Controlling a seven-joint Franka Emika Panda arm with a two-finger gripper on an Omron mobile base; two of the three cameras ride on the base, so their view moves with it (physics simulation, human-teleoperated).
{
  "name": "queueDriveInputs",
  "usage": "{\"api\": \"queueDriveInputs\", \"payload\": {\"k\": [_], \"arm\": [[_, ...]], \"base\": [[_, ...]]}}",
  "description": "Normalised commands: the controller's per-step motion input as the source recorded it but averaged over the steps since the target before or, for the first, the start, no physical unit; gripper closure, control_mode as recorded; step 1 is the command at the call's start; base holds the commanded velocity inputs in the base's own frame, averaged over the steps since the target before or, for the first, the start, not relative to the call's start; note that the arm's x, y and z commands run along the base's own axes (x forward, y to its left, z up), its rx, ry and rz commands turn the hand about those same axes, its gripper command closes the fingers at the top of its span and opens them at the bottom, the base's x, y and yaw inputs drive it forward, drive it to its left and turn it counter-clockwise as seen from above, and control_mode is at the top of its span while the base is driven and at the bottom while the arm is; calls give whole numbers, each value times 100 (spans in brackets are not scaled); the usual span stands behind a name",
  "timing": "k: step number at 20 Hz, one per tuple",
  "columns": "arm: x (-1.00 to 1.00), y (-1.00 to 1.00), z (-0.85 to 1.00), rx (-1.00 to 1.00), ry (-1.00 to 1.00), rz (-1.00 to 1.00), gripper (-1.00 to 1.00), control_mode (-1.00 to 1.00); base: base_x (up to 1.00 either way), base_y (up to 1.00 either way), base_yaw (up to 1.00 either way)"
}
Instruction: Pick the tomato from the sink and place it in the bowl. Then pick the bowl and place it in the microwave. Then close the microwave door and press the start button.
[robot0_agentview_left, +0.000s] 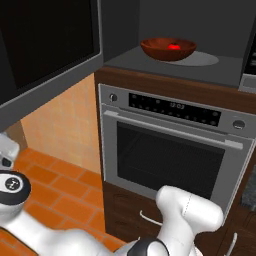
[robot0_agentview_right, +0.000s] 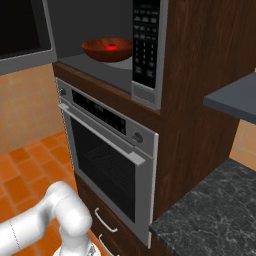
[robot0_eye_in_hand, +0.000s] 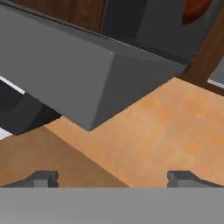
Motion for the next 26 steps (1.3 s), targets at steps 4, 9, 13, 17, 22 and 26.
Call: {"api": "queueDriveInputs", "payload": {"k": [4, 9, 13, 17, 22, 26], "arm": [[18, -40, 7, 20, -23, -1, -100, -100], [-20, -44, 24, 21, -41, -2, -100, -100], [-10, -61, 26, 22, -40, 0, -100, -100], [-1, -81, 27, 29, -27, 0, -100, -100], [0, -99, 25, 37, -14, 0, -100, -100], [0, -100, 24, 36, -15, 0, -100, -100]], "base": [[0, 0, 0], [0, 0, 0], [0, 0, 0], [0, 0, 0], [0, 0, 0], [0, 0, 0]]}}
